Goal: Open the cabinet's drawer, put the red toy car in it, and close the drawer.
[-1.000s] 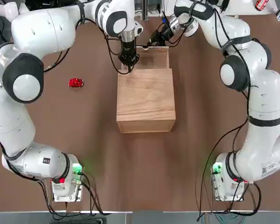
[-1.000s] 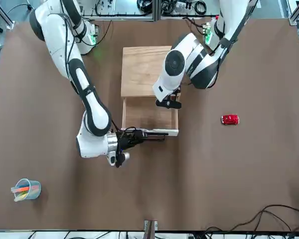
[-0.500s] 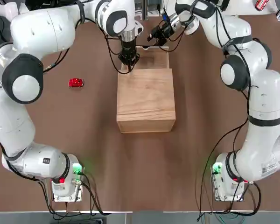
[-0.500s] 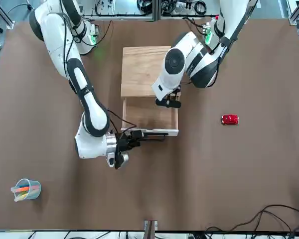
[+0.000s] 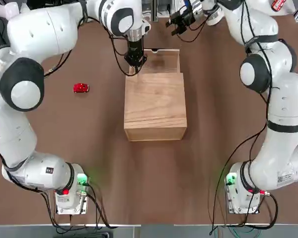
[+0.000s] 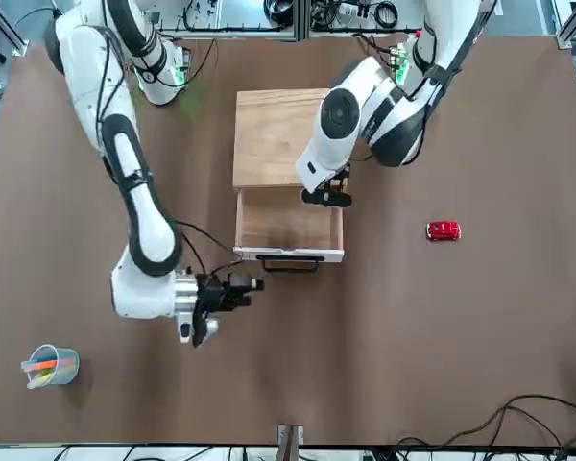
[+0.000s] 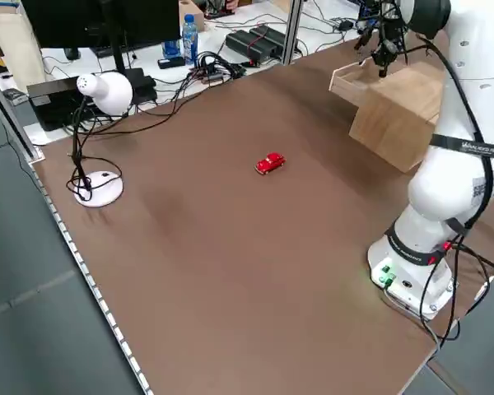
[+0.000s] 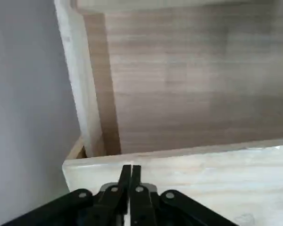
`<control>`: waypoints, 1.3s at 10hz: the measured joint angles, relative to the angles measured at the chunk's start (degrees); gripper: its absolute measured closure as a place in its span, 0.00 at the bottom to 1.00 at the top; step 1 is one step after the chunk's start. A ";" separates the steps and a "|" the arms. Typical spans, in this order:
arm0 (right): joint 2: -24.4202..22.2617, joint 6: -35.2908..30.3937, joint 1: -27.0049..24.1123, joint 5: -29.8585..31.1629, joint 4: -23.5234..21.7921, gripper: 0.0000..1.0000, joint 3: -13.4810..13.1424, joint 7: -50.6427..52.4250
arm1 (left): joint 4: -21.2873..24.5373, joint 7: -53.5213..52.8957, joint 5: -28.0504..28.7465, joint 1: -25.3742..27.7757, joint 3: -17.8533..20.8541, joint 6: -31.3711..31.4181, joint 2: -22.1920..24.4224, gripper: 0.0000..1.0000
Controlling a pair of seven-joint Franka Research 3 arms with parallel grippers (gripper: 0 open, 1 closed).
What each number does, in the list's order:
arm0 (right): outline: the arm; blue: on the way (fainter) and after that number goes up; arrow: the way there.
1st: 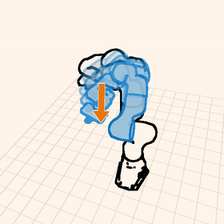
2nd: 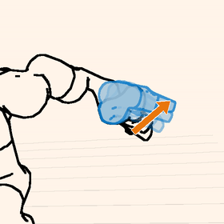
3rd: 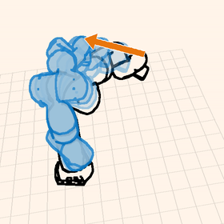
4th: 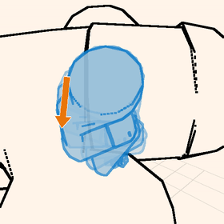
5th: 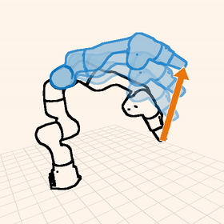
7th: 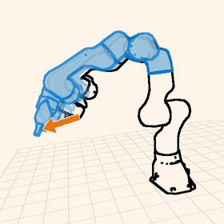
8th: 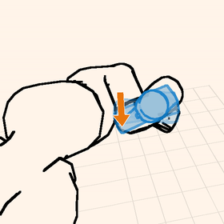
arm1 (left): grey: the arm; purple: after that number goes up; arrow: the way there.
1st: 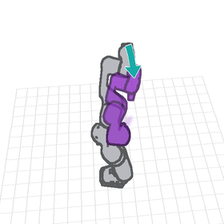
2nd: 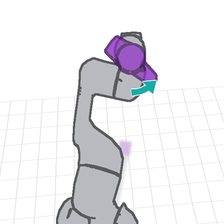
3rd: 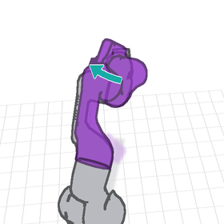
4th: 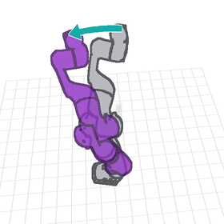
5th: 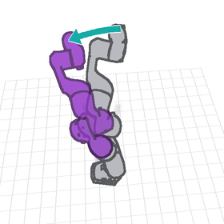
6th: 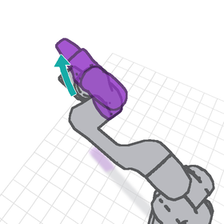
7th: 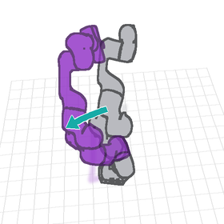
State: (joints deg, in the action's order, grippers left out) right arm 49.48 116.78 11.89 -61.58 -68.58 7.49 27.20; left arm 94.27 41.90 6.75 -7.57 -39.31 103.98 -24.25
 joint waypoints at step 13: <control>-8.40 -9.06 -13.32 34.16 2.00 0.00 -0.45 -0.52 | -3.15 -17.42 -1.15 1.51 28.29 -17.21 9.04 0.00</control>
State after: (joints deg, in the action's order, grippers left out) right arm 41.07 107.72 -1.43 -27.43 -66.58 7.04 26.68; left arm 91.12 24.49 5.60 -6.06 -11.03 86.78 -15.20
